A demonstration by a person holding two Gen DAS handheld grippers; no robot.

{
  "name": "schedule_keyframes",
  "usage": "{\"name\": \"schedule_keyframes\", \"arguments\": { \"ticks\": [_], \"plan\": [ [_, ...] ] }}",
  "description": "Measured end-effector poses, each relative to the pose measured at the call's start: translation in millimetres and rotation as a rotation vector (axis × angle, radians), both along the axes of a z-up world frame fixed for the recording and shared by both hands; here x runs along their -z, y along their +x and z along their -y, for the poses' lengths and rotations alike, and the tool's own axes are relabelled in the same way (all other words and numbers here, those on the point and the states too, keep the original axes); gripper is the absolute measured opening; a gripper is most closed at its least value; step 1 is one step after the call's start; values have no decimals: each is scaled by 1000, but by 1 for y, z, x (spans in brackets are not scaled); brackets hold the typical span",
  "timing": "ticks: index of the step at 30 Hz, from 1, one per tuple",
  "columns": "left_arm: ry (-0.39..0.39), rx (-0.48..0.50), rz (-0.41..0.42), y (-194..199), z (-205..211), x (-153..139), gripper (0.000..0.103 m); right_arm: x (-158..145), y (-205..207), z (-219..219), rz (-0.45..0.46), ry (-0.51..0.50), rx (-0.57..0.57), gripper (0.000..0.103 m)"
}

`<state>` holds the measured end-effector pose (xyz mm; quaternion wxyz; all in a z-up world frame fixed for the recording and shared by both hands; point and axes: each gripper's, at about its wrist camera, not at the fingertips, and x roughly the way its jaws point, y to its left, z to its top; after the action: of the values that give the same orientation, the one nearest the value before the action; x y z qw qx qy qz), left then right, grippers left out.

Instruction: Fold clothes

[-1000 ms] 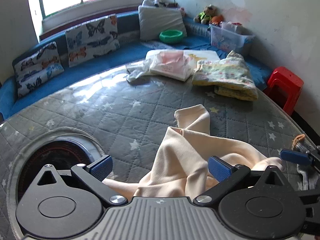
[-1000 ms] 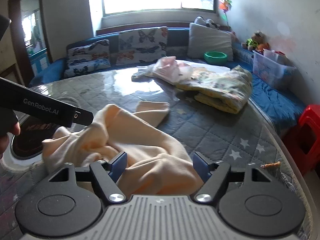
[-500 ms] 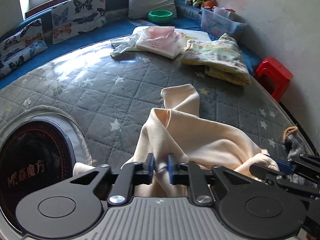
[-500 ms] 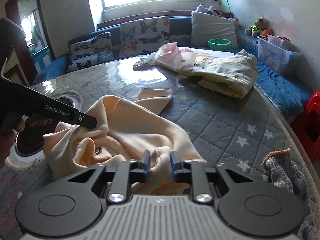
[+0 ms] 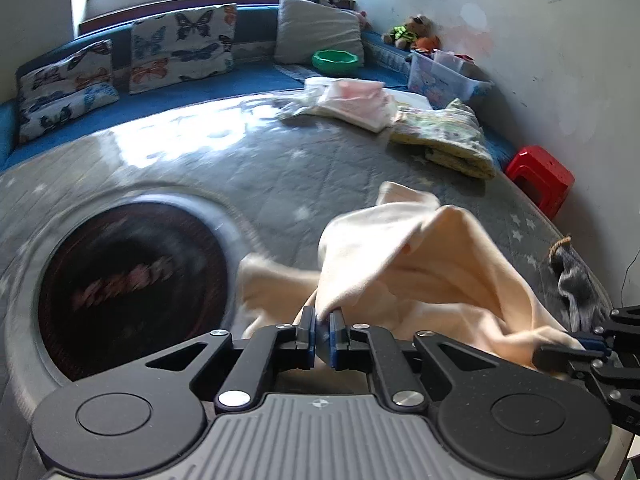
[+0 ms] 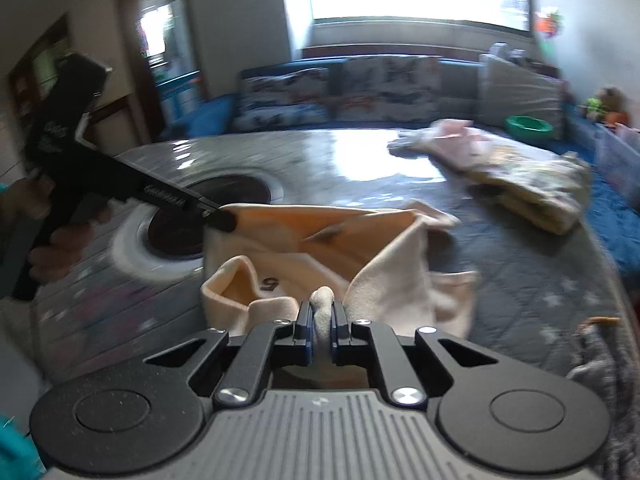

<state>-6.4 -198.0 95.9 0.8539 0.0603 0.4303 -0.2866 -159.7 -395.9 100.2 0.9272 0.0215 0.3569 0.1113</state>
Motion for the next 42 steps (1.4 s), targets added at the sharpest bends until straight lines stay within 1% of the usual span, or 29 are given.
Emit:
{"name": "schedule_keyframes", "arguments": {
  "ticks": [3,6,7,8,10,12,14,16,17,19,21,23,25,27,29,30,31,34,37,42],
  "plan": [
    [6,-19,0,-17,-31,2,7,-1,-12,-22,-27,-10,-109,7],
    [19,-40,-4,-40,-65,6,7,1,-21,-38,-77,-1,-204,8],
    [26,-49,-11,-47,-76,9,7,1,-23,-44,-95,4,-236,12],
    [36,-58,-22,-54,-86,12,7,2,-26,-48,-109,11,-264,13],
    [56,-72,-44,-68,-106,19,7,-3,-29,-53,-103,36,-294,26],
    [71,-79,-71,-78,-120,26,7,-10,-27,-54,-82,62,-302,33],
    [74,-94,-88,-82,-130,29,9,-16,-19,-53,-58,68,-281,38],
    [71,-99,-83,-84,-135,27,12,-17,-9,-54,-43,60,-259,40],
    [68,-96,-69,-86,-136,24,16,-17,-1,-55,-39,49,-246,41],
    [64,-85,-27,-89,-135,16,21,-14,15,-59,-32,25,-224,46],
    [58,-71,8,-92,-137,9,30,-7,25,-65,-23,-8,-214,47],
    [50,-69,30,-91,-136,3,41,-2,37,-71,-14,-25,-207,49],
    [44,-67,50,-88,-134,-1,45,3,48,-76,-15,-27,-206,49],
    [40,-63,66,-82,-129,-5,46,11,59,-82,-19,-55,-204,48],
    [35,-61,83,-75,-122,-8,46,21,70,-87,-39,-81,-194,42],
    [31,-57,90,-70,-119,-8,47,25,74,-88,-47,-88,-192,34],
    [25,-51,97,-66,-114,-8,48,28,76,-88,-51,-87,-193,22],
    [19,-21,100,-54,-99,-5,49,33,75,-83,-54,-84,-171,8],
    [27,26,102,-46,-81,0,50,27,65,-71,-21,-103,-123,6],
    [41,98,87,-36,-50,11,50,17,38,-39,16,-126,15,6]
  ]
}}
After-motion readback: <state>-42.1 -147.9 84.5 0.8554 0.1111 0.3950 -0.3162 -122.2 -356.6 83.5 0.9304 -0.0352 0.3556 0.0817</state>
